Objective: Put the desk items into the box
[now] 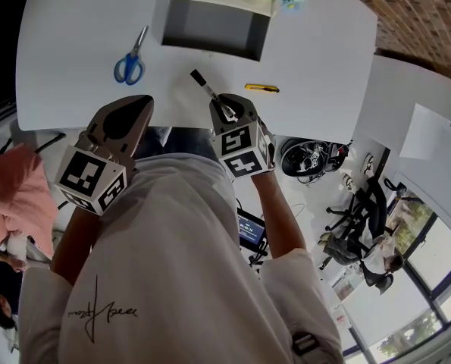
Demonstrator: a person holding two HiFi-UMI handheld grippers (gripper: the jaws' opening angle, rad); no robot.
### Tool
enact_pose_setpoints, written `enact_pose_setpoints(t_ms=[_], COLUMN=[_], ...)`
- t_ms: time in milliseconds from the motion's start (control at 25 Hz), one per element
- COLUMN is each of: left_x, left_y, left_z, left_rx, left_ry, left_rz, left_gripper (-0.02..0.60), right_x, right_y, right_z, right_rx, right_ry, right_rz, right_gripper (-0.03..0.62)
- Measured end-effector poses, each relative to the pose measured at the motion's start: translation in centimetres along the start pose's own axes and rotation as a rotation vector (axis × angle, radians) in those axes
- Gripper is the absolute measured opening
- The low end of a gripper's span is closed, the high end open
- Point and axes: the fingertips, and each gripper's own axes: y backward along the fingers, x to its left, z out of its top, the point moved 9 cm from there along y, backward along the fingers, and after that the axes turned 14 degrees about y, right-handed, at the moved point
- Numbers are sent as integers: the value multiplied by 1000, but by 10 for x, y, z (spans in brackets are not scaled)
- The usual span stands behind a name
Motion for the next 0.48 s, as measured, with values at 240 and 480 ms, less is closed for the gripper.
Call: enact_pose_setpoints(t_ms=[240, 480], left_x=[-8, -10], left_y=[3, 5], left_z=[-6, -9], left_rx=[14, 6], left_ry=[-38, -19], left_rz=[-5, -3], left_gripper=[5, 5], right_x=[-2, -8], right_y=[16, 23], right_z=[8, 13], right_rx=[-22, -24], right_ry=[13, 51], right_rz=[-16, -30], right_gripper=[80, 80])
